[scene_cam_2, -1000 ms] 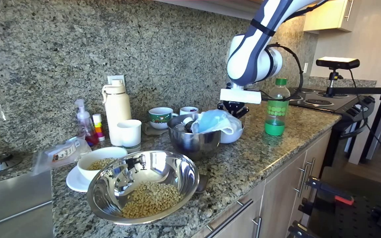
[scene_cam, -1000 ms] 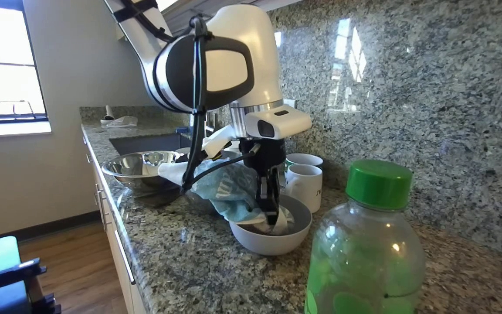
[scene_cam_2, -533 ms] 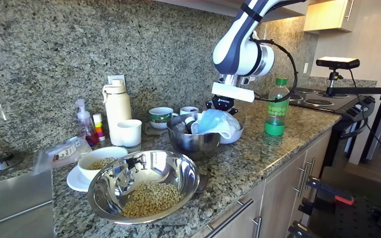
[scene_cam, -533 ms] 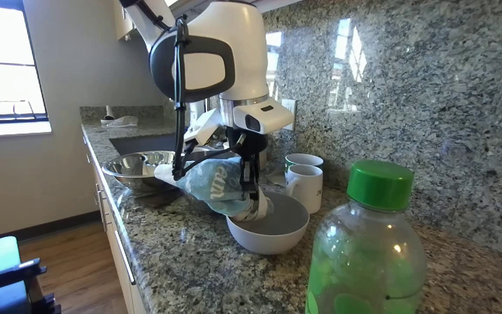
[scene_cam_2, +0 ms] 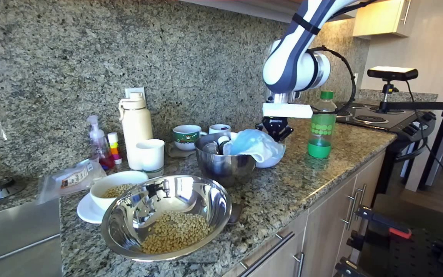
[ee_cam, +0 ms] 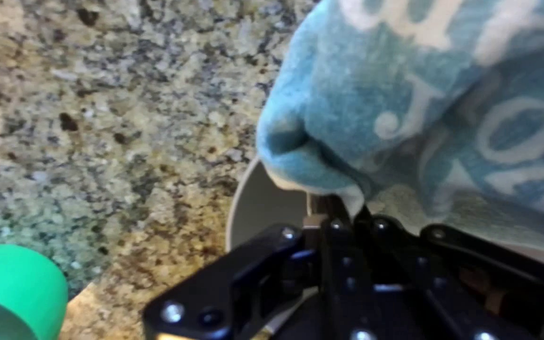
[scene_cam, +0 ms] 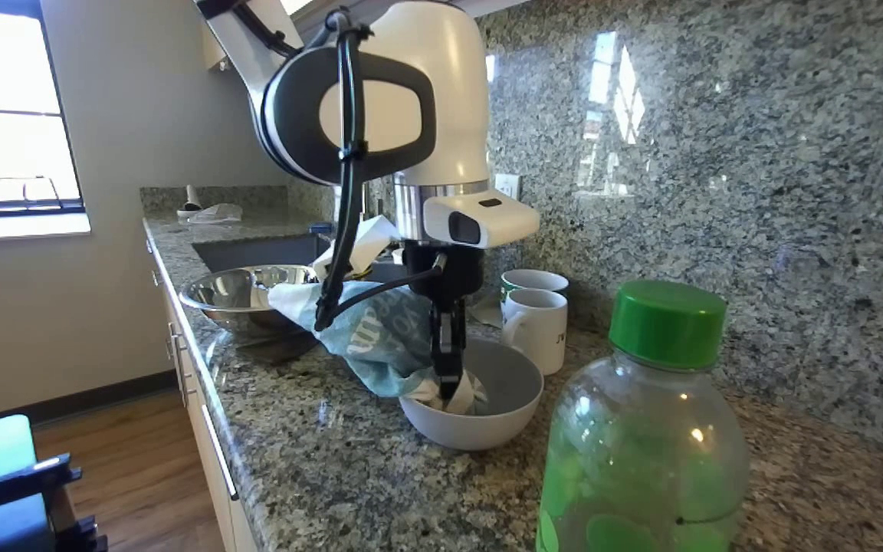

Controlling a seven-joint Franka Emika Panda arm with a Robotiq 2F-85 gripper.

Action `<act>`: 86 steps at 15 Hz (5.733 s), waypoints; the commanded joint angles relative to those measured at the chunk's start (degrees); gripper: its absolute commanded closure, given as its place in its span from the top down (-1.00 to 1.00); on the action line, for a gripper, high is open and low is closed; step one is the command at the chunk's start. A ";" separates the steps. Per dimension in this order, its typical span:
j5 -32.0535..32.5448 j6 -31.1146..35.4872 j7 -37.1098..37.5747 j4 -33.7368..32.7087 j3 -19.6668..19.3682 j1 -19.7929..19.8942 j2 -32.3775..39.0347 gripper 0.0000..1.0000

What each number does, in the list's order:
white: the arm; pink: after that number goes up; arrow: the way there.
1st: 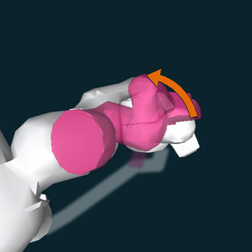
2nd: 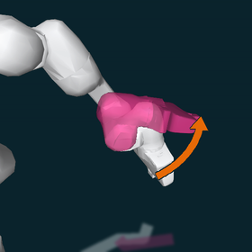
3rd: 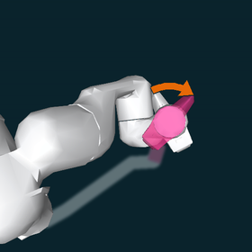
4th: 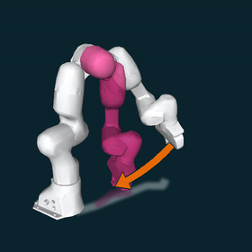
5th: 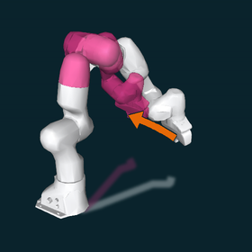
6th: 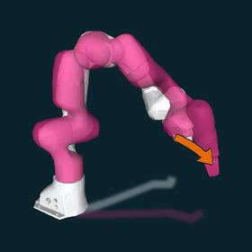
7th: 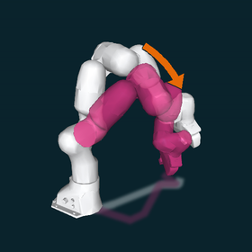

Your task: Use the blue and white towel from the silver bowl to wipe the grey bowl, return the towel to the silver bowl on the left

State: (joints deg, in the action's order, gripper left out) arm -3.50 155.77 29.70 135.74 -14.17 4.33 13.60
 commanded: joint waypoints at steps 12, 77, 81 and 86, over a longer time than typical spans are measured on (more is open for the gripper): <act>9.75 8.72 17.09 -1.05 -4.53 -3.19 1.44 -0.98; 20.51 -1.90 5.65 -12.11 16.69 -4.70 -10.10 -0.98; 17.37 -4.97 0.54 -18.15 19.43 -10.35 -5.77 -0.98; 8.70 -10.22 -10.01 -21.38 21.86 -13.56 -3.68 -0.98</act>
State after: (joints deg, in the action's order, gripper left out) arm 9.73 149.36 25.87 117.07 6.52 -8.48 8.87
